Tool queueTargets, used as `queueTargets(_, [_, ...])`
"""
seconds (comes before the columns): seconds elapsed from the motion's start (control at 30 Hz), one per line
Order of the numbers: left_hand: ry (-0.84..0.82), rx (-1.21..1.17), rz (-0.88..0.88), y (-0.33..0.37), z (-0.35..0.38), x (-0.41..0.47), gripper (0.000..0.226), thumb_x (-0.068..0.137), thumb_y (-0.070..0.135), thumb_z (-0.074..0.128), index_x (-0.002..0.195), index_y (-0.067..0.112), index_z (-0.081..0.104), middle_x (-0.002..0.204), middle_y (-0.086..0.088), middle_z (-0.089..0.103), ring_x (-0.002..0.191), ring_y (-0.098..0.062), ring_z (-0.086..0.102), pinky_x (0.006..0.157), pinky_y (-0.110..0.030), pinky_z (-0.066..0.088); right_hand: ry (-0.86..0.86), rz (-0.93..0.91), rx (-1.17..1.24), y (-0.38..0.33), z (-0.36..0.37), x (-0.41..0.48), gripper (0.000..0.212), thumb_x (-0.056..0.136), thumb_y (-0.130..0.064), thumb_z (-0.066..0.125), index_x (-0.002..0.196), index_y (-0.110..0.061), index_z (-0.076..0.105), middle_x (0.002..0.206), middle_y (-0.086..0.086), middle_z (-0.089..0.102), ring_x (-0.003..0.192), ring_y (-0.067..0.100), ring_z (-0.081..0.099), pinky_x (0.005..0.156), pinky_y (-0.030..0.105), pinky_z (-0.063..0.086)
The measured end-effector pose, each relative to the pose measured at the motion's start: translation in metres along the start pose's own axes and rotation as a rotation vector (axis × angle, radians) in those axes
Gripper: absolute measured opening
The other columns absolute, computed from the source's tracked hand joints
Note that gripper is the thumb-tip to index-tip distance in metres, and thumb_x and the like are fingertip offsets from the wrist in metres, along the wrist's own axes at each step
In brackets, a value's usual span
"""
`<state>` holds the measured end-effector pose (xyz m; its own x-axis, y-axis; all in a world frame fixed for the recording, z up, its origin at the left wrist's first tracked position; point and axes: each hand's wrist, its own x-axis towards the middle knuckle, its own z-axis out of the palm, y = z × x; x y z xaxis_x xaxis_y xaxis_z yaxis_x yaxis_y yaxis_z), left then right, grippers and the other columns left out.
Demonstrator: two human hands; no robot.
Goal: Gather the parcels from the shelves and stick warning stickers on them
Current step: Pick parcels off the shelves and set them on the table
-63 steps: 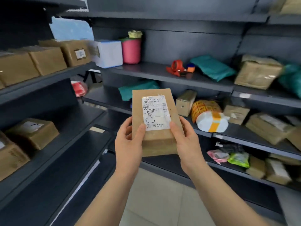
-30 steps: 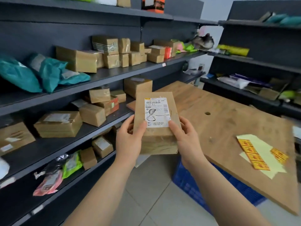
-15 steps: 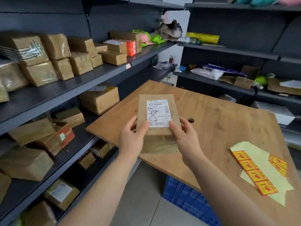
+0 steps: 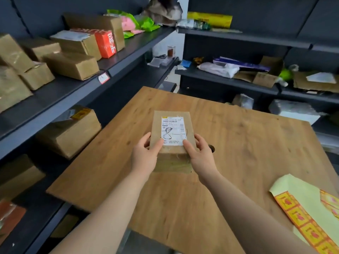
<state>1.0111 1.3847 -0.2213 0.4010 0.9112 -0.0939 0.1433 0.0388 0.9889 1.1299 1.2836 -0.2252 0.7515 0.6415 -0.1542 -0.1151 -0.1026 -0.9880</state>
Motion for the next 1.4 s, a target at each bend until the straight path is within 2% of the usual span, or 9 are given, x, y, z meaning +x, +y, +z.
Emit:
queueTargets(0.13, [0.017,-0.019,-0.048,-0.018,0.028,0.049,0.048,0.086,0.027,0.07,0.131,0.024,0.055,0.109,0.013,0.066,0.097,-0.003,0.064,0.088,-0.029,0.052,-0.033,0.031,-0.034,0.009,-0.003,0.056,0.049,0.088,-0.038,0.064,0.133,-0.036,0.044,0.112,-0.021,0.055,0.105,0.005,0.06,0.085,0.032,0.055])
queueTargets(0.43, [0.043,0.011,-0.144,-0.054,0.076,0.132,0.044,0.087,0.018,0.07,0.128,0.022,0.056,0.103,0.014,0.064,0.094,-0.004,0.062,0.077,-0.016,0.048,-0.083,0.083,-0.16,0.043,-0.008,0.157,0.052,0.089,-0.035,0.064,0.135,-0.031,0.04,0.108,-0.023,0.049,0.107,0.003,0.056,0.09,0.029,0.052])
queueTargets(0.57, [0.044,0.051,-0.157,-0.069,0.086,0.154,0.05,0.086,0.02,0.07,0.133,0.02,0.054,0.117,0.006,0.064,0.106,-0.011,0.062,0.092,-0.029,0.05,-0.1,0.088,-0.187,0.06,-0.008,0.183,0.058,0.088,-0.033,0.065,0.139,-0.029,0.037,0.111,-0.022,0.052,0.112,0.008,0.057,0.094,0.034,0.052])
queueTargets(0.7, [0.052,0.061,-0.162,-0.074,0.094,0.165,0.048,0.088,0.015,0.067,0.134,0.019,0.052,0.112,0.01,0.062,0.099,-0.007,0.061,0.083,-0.021,0.046,-0.124,0.074,-0.236,0.067,-0.007,0.199,0.059,0.09,-0.03,0.064,0.14,-0.028,0.035,0.105,-0.031,0.049,0.109,0.004,0.055,0.091,0.026,0.051])
queueTargets(0.83, [0.047,0.079,-0.137,-0.078,0.096,0.182,0.048,0.089,0.017,0.066,0.134,0.022,0.052,0.112,0.012,0.065,0.094,0.002,0.06,0.079,-0.017,0.046,-0.115,0.074,-0.237,0.07,0.001,0.213,0.061,0.09,-0.03,0.064,0.142,-0.028,0.032,0.105,-0.029,0.048,0.113,0.007,0.055,0.094,0.033,0.051])
queueTargets(0.93, [0.039,0.103,-0.163,-0.08,0.094,0.199,0.052,0.088,0.024,0.067,0.137,0.025,0.05,0.117,0.011,0.064,0.101,-0.004,0.061,0.09,-0.025,0.05,-0.1,0.071,-0.249,0.069,0.007,0.224,0.062,0.09,-0.031,0.064,0.143,-0.029,0.032,0.105,-0.026,0.05,0.112,0.008,0.056,0.092,0.032,0.052])
queueTargets(1.17, [0.015,0.249,-0.187,-0.08,0.091,0.217,0.058,0.085,0.041,0.066,0.139,0.032,0.046,0.129,0.009,0.061,0.11,-0.012,0.061,0.098,-0.038,0.049,-0.07,0.051,-0.321,0.065,0.014,0.236,0.062,0.089,-0.035,0.063,0.143,-0.028,0.032,0.12,-0.012,0.055,0.101,0.008,0.057,0.085,0.029,0.051])
queueTargets(1.3, [0.008,0.539,-0.081,-0.062,0.084,0.209,0.052,0.095,0.04,0.053,0.142,0.021,0.044,0.14,-0.003,0.053,0.124,-0.022,0.051,0.1,-0.036,0.043,-0.025,-0.006,-0.576,0.051,0.013,0.227,0.058,0.093,-0.038,0.056,0.144,-0.021,0.034,0.14,0.002,0.046,0.119,0.017,0.049,0.085,0.026,0.04])
queueTargets(1.4, [-0.019,0.747,0.074,-0.035,0.069,0.191,0.047,0.097,0.038,0.047,0.141,0.021,0.046,0.14,-0.003,0.052,0.123,-0.024,0.052,0.095,-0.036,0.046,-0.022,-0.131,-0.762,0.032,0.013,0.21,0.053,0.095,-0.038,0.05,0.143,-0.018,0.039,0.148,0.002,0.039,0.133,0.02,0.039,0.102,0.033,0.036])
